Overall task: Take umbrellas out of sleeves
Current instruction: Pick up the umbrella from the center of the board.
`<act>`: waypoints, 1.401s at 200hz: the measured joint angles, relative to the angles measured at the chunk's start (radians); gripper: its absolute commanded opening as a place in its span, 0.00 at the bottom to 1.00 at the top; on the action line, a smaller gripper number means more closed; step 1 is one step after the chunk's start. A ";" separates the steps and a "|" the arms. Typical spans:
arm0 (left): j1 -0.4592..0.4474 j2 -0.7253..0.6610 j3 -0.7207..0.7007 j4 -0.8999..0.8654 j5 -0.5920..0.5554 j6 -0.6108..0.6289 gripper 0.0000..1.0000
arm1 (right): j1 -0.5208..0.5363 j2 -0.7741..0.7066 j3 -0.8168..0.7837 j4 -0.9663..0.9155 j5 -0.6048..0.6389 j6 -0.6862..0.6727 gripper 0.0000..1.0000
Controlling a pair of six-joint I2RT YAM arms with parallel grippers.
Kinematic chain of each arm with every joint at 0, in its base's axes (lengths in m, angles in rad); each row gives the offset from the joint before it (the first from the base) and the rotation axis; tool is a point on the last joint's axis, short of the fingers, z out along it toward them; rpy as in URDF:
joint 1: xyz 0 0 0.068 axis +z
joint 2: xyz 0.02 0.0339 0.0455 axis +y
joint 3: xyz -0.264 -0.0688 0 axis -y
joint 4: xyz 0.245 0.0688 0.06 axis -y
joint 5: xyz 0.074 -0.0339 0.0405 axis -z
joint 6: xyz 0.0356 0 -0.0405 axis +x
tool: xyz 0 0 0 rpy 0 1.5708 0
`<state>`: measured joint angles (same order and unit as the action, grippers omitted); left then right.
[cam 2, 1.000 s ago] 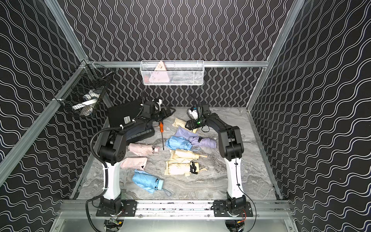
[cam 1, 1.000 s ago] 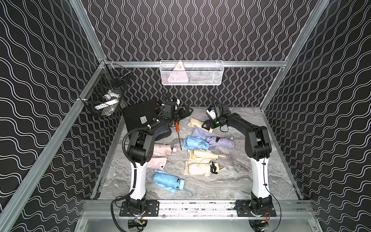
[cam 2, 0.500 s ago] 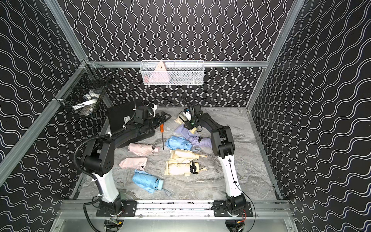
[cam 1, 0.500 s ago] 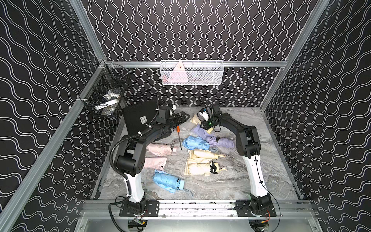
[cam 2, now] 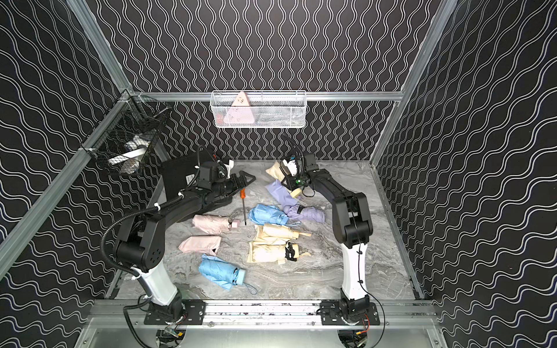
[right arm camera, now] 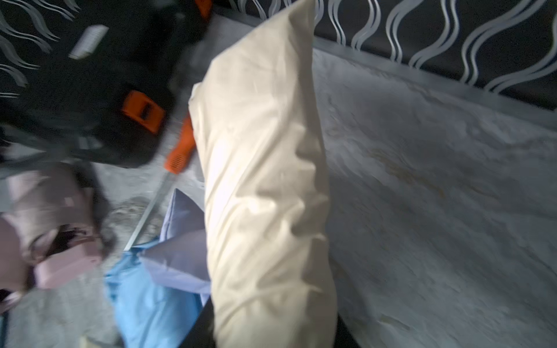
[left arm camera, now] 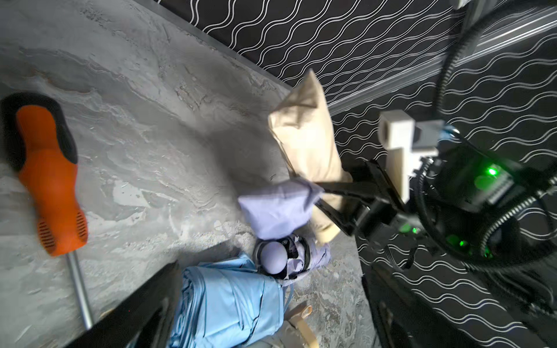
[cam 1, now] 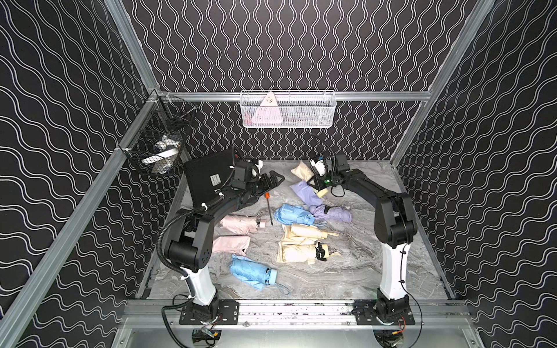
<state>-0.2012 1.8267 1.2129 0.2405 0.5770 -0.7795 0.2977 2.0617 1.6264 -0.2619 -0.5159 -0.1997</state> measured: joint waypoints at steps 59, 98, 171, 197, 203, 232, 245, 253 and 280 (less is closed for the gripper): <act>0.005 0.116 -0.021 0.341 0.106 -0.172 0.99 | 0.007 -0.119 -0.139 0.021 -0.204 -0.022 0.06; 0.004 0.154 -0.010 0.437 0.154 -0.223 0.99 | 0.017 -0.110 -0.116 0.016 -0.269 -0.050 0.07; -0.008 0.200 0.092 0.349 0.258 -0.188 0.57 | 0.056 -0.046 -0.041 -0.065 -0.282 -0.101 0.12; -0.007 0.208 0.103 0.333 0.268 -0.188 0.23 | 0.057 -0.015 -0.012 -0.093 -0.284 -0.104 0.60; -0.005 0.208 0.103 0.327 0.268 -0.188 0.21 | 0.057 -0.013 -0.010 -0.098 -0.282 -0.102 0.70; 0.008 0.208 0.103 0.316 0.267 -0.190 0.18 | 0.051 -0.055 -0.047 -0.051 -0.217 -0.048 1.00; 0.017 0.208 0.103 0.323 0.257 -0.204 0.18 | 0.040 -0.142 -0.123 0.007 -0.129 0.020 1.00; 0.023 0.208 0.103 0.344 0.252 -0.225 0.18 | 0.031 -0.208 -0.180 0.053 -0.074 0.064 1.00; 0.037 0.207 0.120 0.418 0.232 -0.334 0.18 | -0.024 -0.426 -0.316 0.145 0.010 0.257 1.00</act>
<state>-0.1638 2.0338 1.3331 0.6582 0.8085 -1.1137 0.2733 1.6356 1.3106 -0.1169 -0.5064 0.0578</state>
